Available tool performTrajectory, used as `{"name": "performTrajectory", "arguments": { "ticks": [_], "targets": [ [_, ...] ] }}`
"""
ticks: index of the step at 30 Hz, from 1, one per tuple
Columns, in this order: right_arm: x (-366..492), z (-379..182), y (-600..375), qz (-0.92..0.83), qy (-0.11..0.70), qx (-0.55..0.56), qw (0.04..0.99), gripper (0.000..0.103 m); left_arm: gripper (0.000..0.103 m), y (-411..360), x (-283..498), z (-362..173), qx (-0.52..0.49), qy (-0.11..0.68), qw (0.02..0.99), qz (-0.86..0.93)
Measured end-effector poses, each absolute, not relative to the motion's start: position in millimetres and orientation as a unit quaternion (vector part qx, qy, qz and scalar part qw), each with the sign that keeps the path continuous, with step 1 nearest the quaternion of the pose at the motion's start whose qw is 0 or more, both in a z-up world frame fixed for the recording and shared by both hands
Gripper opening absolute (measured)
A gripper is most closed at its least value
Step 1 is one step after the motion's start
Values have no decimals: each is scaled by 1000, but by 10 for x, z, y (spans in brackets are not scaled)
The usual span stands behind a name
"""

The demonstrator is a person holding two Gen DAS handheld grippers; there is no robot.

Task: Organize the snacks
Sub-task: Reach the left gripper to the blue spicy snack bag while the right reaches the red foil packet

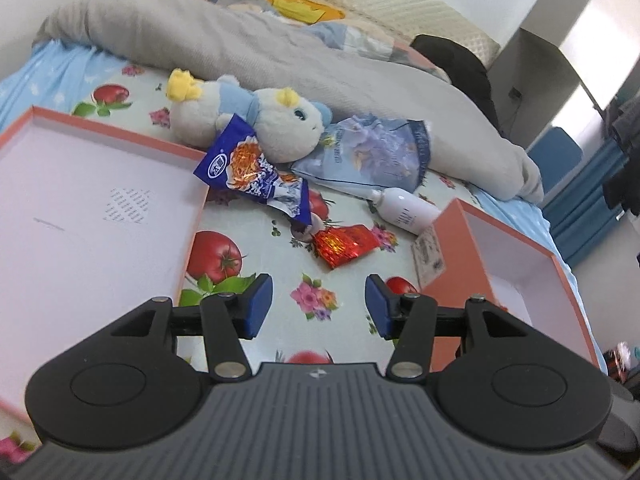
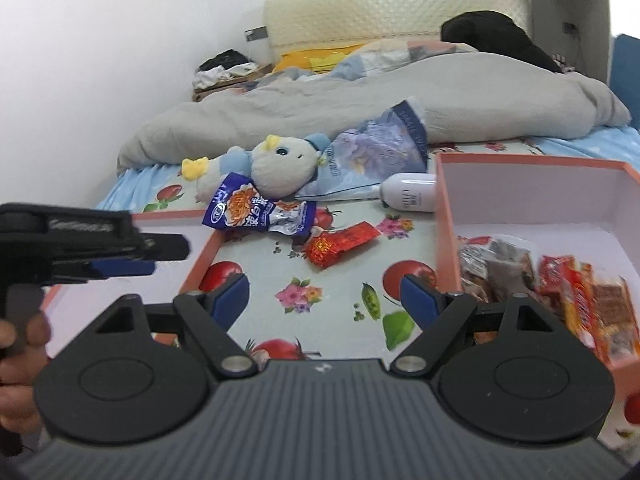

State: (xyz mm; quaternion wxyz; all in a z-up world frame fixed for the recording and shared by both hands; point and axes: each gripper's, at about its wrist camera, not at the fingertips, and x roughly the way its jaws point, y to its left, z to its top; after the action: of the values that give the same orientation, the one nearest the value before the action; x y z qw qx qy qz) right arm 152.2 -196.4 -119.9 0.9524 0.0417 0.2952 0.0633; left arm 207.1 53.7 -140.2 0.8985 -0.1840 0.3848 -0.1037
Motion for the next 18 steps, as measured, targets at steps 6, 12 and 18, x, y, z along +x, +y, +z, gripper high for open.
{"name": "performTrajectory", "arguments": {
  "ticks": [6, 12, 18],
  "targets": [
    [1846, -1448, -1832, 71, 307, 20, 949, 84, 64, 499, 2549, -1768, -226, 395, 885, -100],
    [2182, -1671, -1825, 65, 328, 10, 942, 84, 70, 545, 2949, -2031, -260, 408, 872, -71],
    [2550, -1839, -1832, 62, 338, -8, 939, 84, 70, 635, 3326, -2224, -312, 420, 851, -42]
  ]
}}
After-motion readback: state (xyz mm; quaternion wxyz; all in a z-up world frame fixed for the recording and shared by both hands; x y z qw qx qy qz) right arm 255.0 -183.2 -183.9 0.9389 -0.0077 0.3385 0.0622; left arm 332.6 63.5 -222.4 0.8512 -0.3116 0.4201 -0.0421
